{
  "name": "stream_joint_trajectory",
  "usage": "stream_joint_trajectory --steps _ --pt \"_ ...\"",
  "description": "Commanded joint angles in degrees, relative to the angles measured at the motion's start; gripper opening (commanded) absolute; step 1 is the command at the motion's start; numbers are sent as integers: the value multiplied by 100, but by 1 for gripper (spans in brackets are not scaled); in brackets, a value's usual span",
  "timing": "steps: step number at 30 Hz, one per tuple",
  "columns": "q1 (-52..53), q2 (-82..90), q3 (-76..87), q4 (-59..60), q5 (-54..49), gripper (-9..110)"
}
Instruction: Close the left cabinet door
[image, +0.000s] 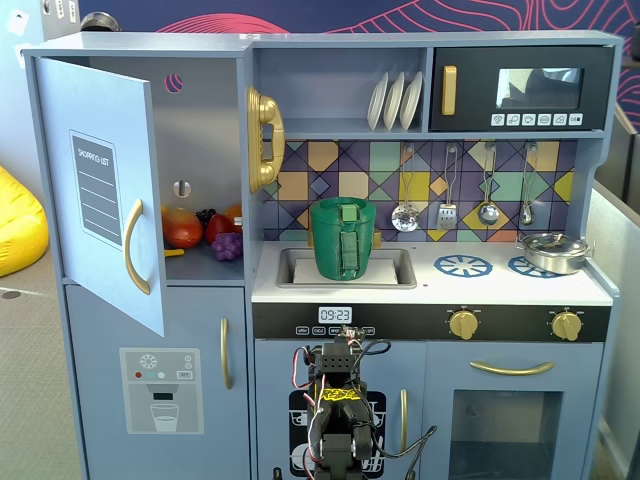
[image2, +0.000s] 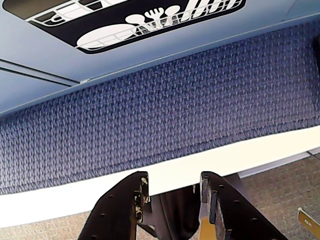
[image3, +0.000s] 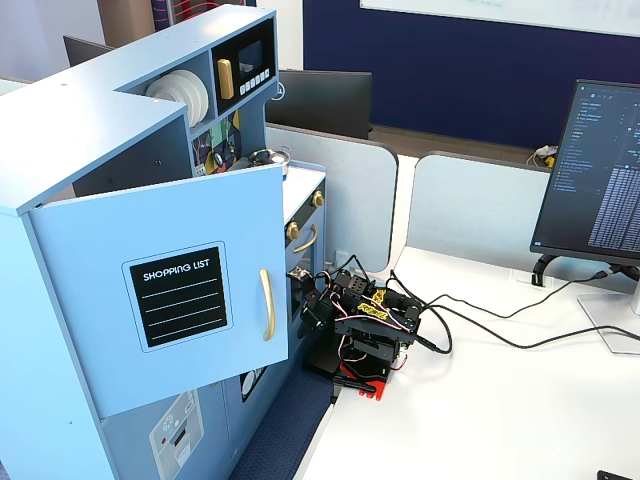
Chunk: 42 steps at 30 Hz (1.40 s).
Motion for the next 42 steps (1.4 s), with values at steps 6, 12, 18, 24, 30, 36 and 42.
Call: stream_joint_trajectory --steps 6,12,18,24,30,36,42 --pt "1046 -9 18 1160 -940 0" --pt "1002 -9 18 1160 -949 0" --pt "-527 -53 -158 562 -993 0" --pt "-3814 -686 -967 -1354 -826 0" --pt "-6056 -1160 -1406 -3322 -1854 0" --pt "-8095 -1828 -1485 -5774 -2619 0" --pt "-9149 -2619 -1380 -8227 -3208 0"
